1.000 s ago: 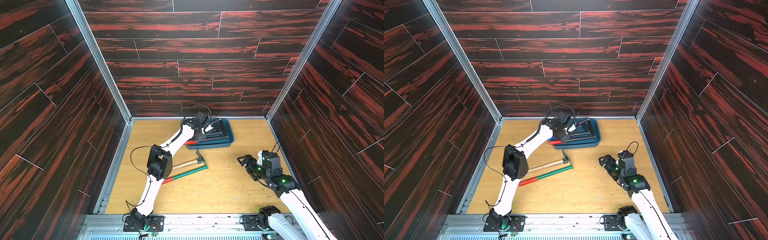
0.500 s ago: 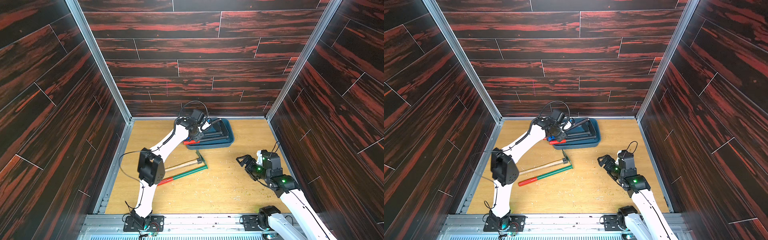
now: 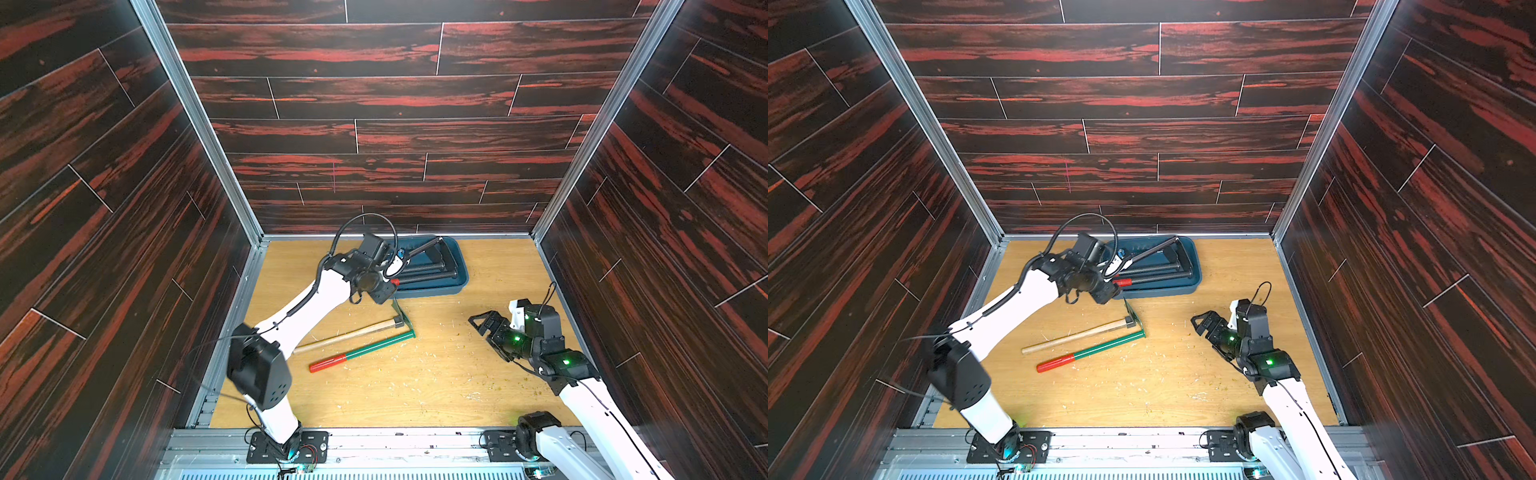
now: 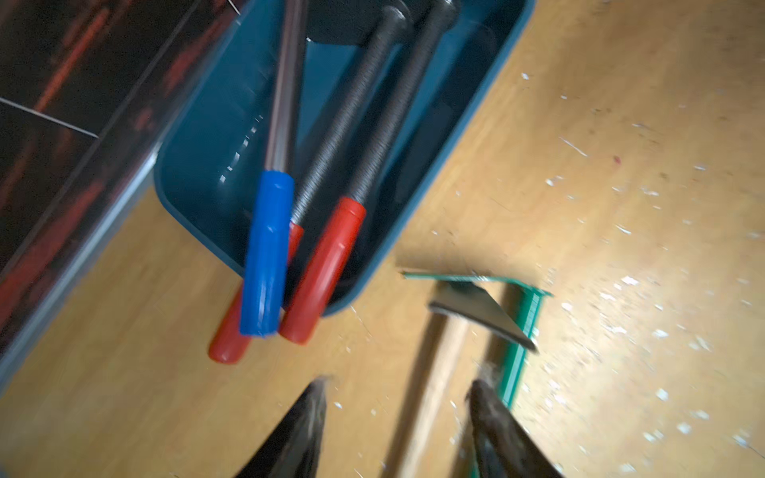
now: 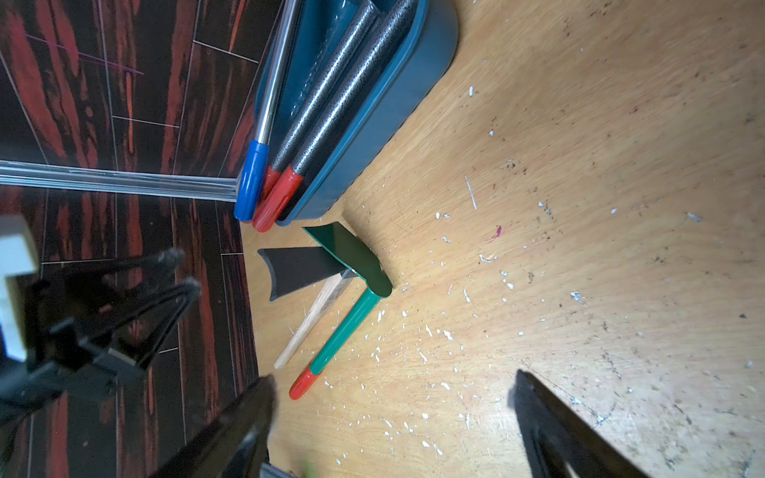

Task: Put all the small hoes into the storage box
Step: Place the hoe in the storage box.

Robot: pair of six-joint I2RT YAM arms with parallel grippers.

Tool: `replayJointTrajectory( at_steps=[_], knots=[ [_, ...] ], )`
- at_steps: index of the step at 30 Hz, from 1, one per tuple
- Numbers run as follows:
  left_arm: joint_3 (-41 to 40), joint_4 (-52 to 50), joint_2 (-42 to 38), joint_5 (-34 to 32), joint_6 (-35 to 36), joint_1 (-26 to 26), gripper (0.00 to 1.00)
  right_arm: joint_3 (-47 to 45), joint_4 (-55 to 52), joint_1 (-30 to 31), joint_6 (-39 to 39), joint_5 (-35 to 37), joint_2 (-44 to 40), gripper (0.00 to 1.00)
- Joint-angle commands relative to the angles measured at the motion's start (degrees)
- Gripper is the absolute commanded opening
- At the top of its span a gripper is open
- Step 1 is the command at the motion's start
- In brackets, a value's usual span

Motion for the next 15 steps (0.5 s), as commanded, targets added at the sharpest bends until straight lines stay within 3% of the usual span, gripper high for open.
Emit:
replayJointTrajectory(
  at_steps=[1, 15],
  knots=[
    [-2.85, -3.42, -4.16, 3.53, -1.79, 0.04, 0.59, -0.78, 0.41, -0.20, -1.07, -1.34, 0.32, 0.93],
    [-23.49, 1.91, -16.56, 7.54, -9.05, -1.00, 0.59, -0.87, 0.28, -0.18, -1.01, -2.88, -0.06, 0.93]
  ],
)
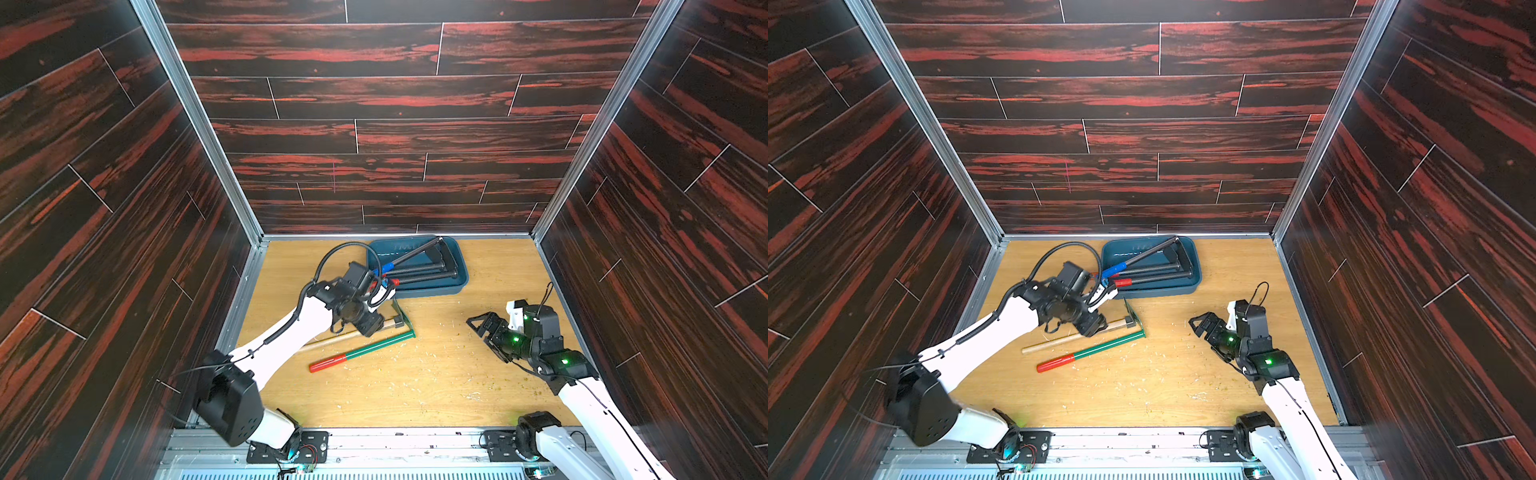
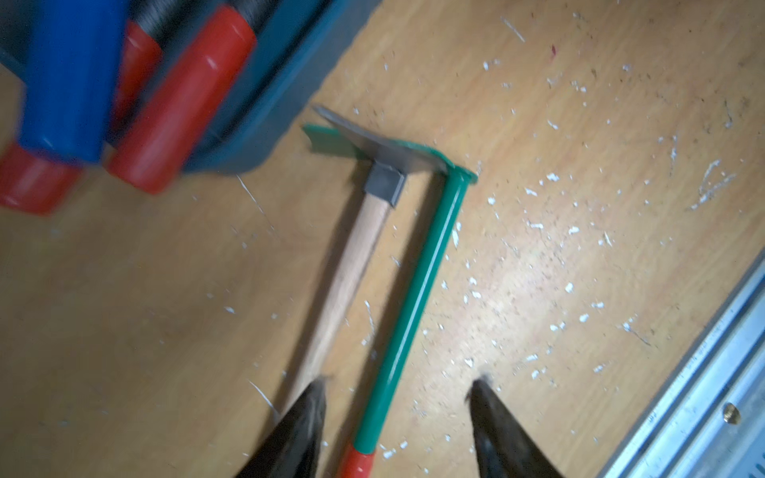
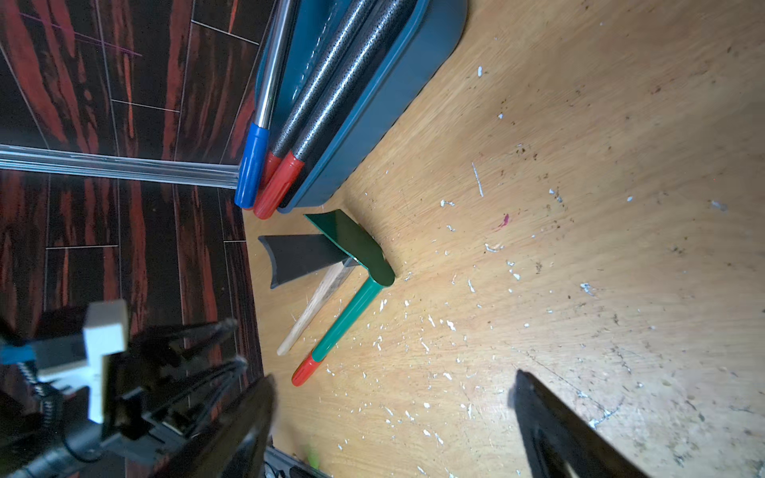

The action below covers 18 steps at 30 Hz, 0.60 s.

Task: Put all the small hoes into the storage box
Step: Place the hoe in the storage box, then move the hoe to the center of the board.

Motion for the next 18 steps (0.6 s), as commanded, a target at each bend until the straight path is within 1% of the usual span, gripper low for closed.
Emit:
replayJointTrajectory(
  at_steps=[1, 8, 18],
  knots=[
    [-3.02, 1.71, -3.65, 1.61, -2.37, -0.57, 0.59, -0.48, 0.09, -0.18, -0.76, -0.83, -0.18, 0.93],
    [-6.23, 1.01, -4.00, 1.29, -2.66, -0.76, 0.59, -0.30, 0.24, -0.19, -0.61, -1.31, 0.14, 0.92],
    [-7.69, 0.27, 0.16, -0.88, -2.13, -0.84, 0.59, -0.74, 1.48, -0.15, -0.48, -2.28, 0.90, 0.92]
  ],
)
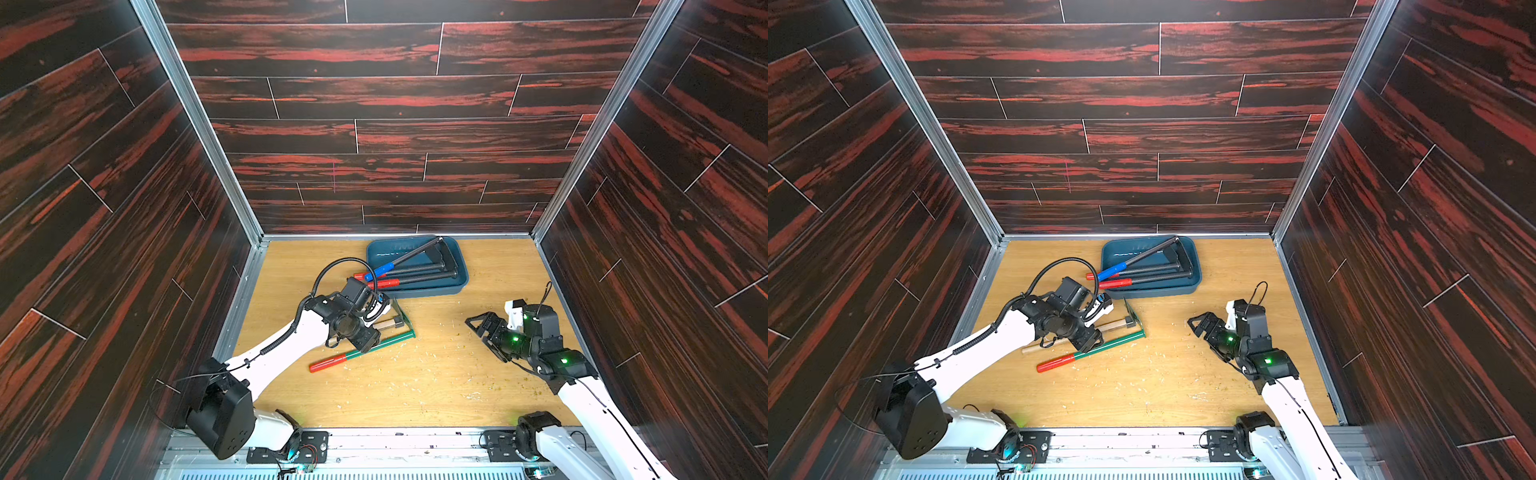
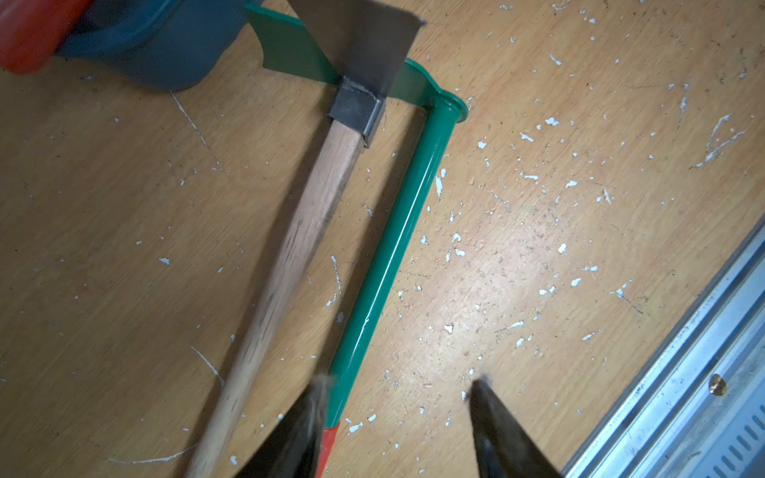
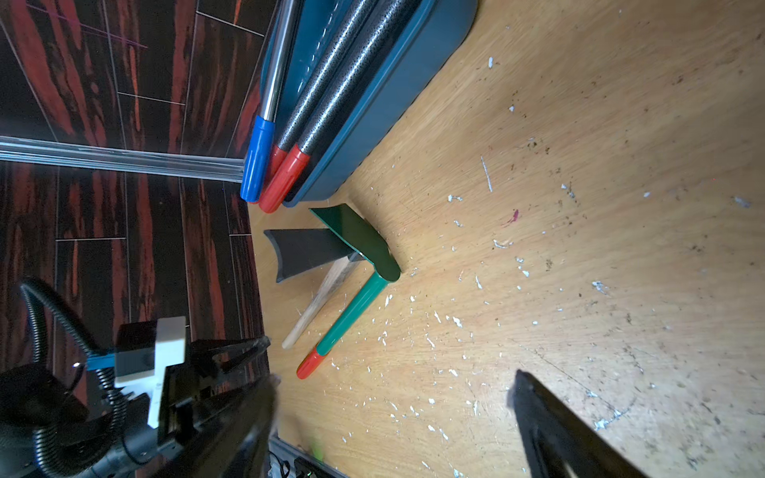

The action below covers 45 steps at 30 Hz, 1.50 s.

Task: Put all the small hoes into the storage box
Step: Move the hoe to the center of the board.

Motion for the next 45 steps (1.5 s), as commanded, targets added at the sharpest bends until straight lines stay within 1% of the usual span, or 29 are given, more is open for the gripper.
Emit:
replayJointTrajectory(
  at_steps=[1, 6, 11, 34, 39, 45],
  knots=[
    [-0.97, -1.16, 2.15, -1.18, 0.34, -0.17, 0.59, -0.68, 0.79, -0.18, -0.53, -0.92, 0.30, 0.92],
    [-0.22, -1.24, 5.47, -3.75, 0.04, -0.22, 0.59, -0.33, 1.01, -0.16, -0.95, -1.28, 0.61, 0.92],
    [-0.52, 1.10, 6.93, -4.30, -0.76, -0.44, 0.59, -0.74, 1.19, -0.15, -1.34, -1.89, 0.67, 0.92],
    [0.68, 3.66, 17.48, -5.45, -1.23, -2.43, 0.55, 0.03, 1.17, -0.20, -3.27, -2.78, 1.26, 0.92],
    [1.42, 3.77, 18.42, -5.82, -0.98, -2.74, 0.53, -0.15, 0.95, -0.14, -3.15, -2.69, 1.00, 0.92],
    [1.79, 3.75, 20.60, -6.10, -0.62, -3.42, 0.46, -0.24, 0.66, -0.18, -3.26, -2.58, 0.85, 0.92]
  ],
)
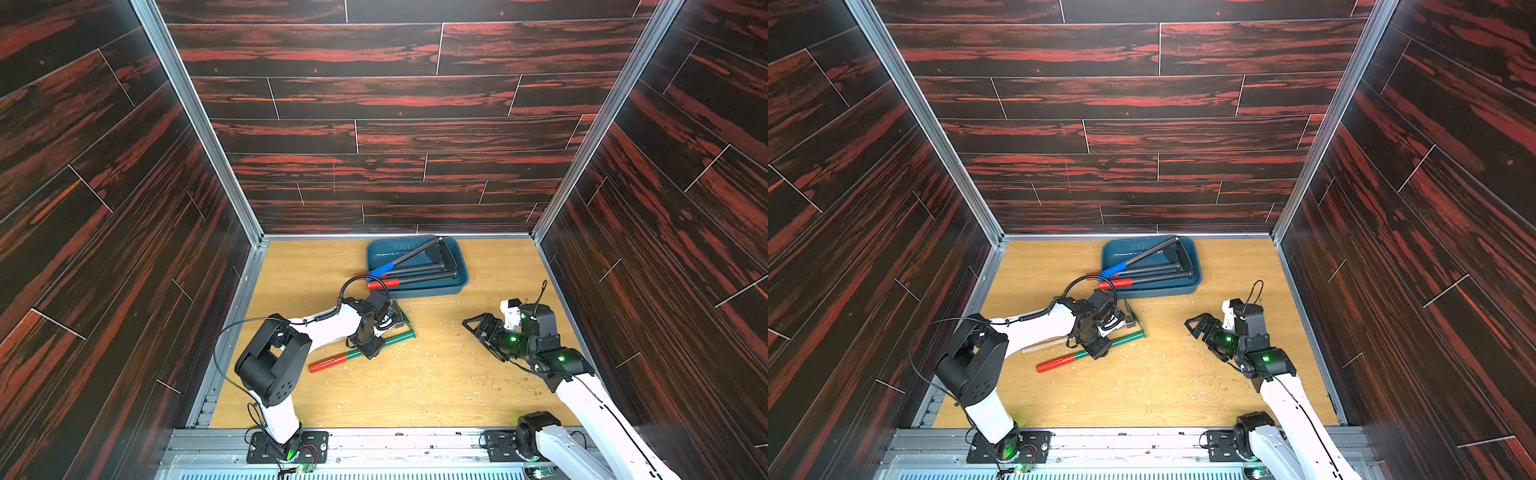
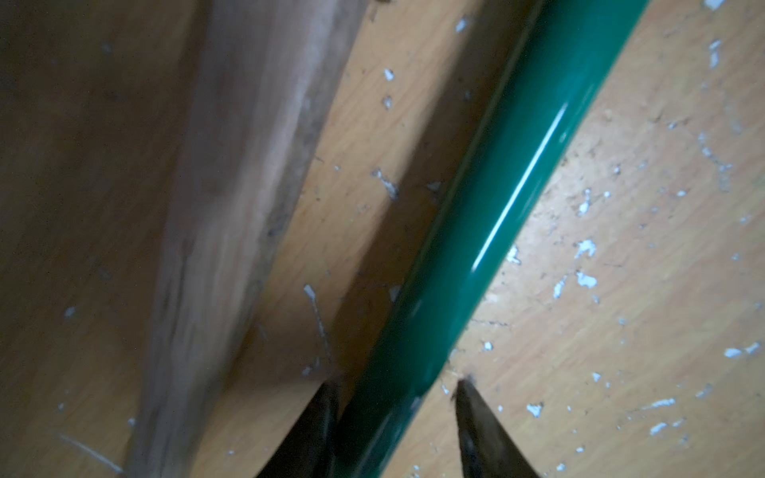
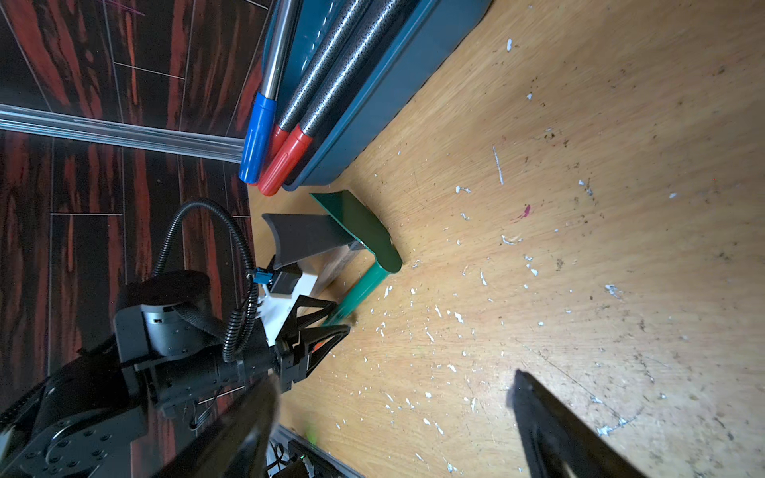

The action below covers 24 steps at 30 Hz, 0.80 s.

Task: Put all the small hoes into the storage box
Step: Move the hoe to the center of the board.

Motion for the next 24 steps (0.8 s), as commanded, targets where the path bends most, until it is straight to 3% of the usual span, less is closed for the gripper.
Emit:
replayJointTrajectory(
  at_steps=[1, 24],
  knots=[
    [1.18, -0.77, 0.85, -0.16, 0.32, -0.85, 0.45, 0.42, -0.51, -0.19, -0.67, -0.39, -0.42, 0.91],
    [5.12, -2.60, 2.41, -3.88, 3.58, -4.59, 0.07, 0.02, -1.22, -0.18, -0.48, 0.14, -1.08, 0.91]
  ],
)
